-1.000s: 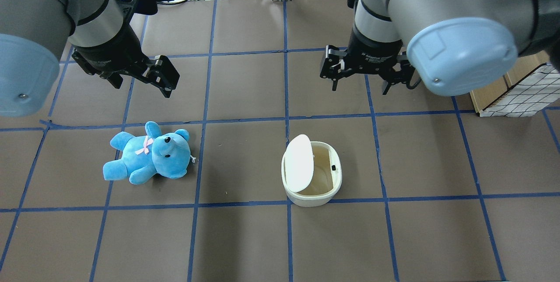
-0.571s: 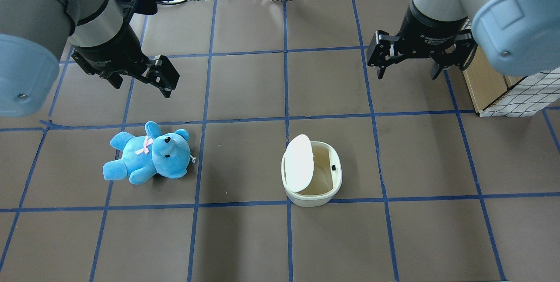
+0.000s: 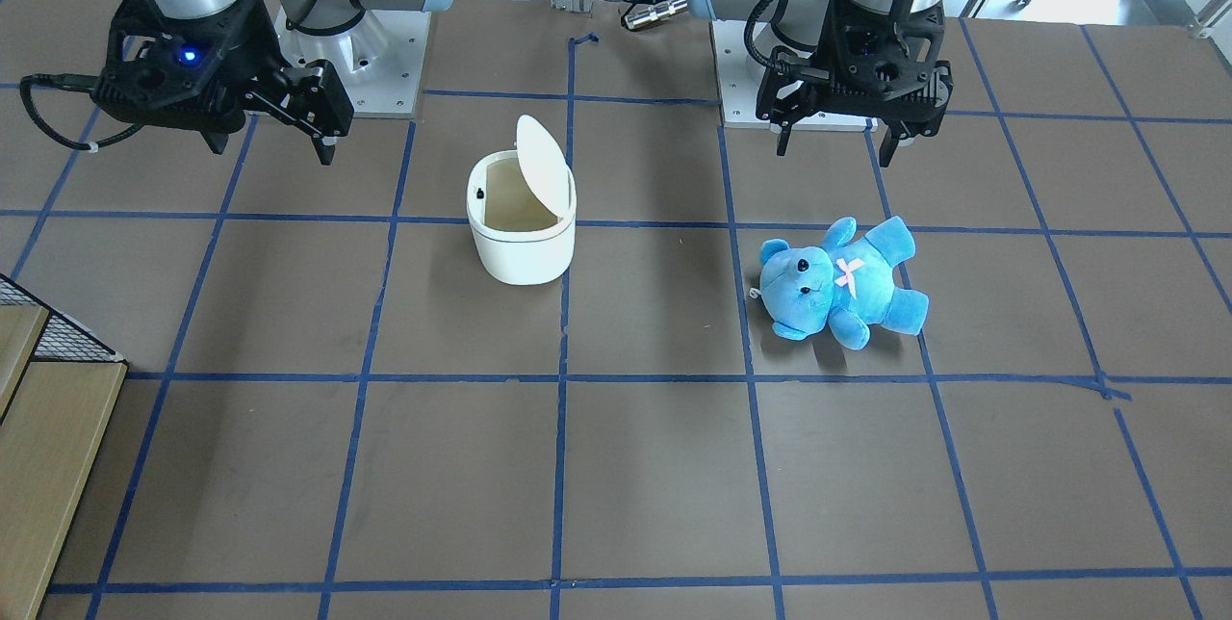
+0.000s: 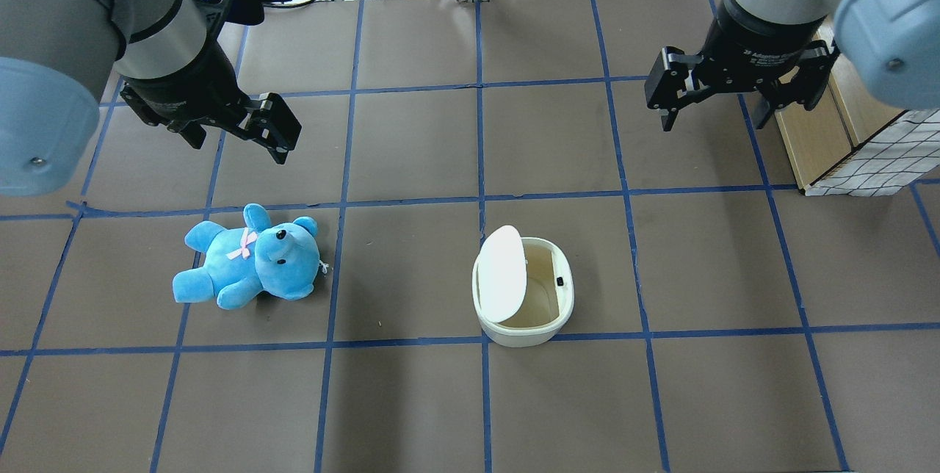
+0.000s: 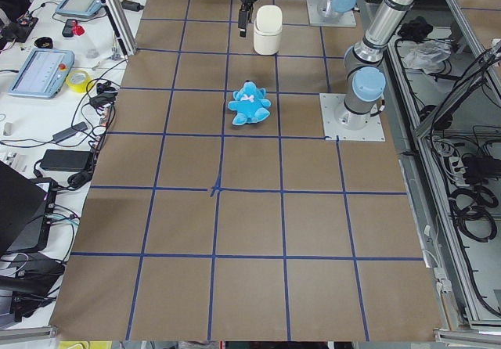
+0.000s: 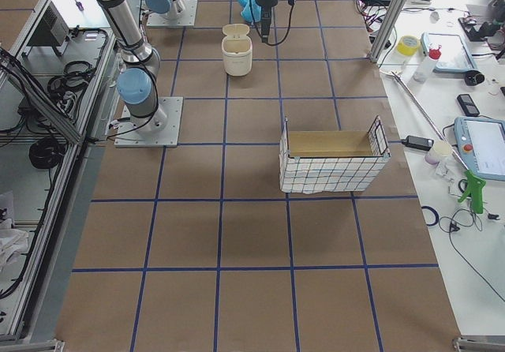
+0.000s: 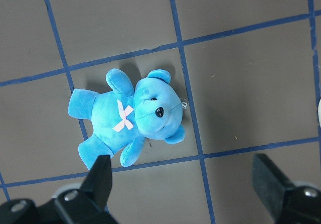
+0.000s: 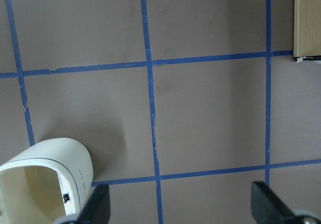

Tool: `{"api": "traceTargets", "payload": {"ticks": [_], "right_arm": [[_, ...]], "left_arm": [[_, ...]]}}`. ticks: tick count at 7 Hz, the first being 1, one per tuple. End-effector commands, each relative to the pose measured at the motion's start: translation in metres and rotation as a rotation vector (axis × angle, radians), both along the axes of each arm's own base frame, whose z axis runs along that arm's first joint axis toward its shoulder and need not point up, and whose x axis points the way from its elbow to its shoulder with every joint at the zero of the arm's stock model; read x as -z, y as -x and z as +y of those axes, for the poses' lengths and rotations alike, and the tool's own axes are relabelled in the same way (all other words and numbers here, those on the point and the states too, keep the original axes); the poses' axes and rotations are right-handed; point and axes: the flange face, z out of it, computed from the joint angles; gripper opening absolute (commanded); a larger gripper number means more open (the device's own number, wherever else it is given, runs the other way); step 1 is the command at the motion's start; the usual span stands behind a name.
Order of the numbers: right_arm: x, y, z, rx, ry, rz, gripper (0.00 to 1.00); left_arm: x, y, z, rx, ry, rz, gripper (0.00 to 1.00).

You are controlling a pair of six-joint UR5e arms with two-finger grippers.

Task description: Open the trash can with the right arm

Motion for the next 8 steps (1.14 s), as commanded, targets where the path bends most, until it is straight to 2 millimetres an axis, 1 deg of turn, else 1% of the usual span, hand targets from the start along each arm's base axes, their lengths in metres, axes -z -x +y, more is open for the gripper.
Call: {"api": "traceTargets", "payload": {"ticks": [1,8], "right_arm": [[-0.0021,0.0071,-0.001,0.008,-0.005,-0.004,1.0],[-0.0076,0.0073,0.0028,0.009,0.004,-0.001,1.0]], "left_arm": [[0.0,-0.0002,0.0,0.0,0.0,-0.001,1.0],[0.0,0.0,0.0,0.0,0.0,0.0,1.0]]}}
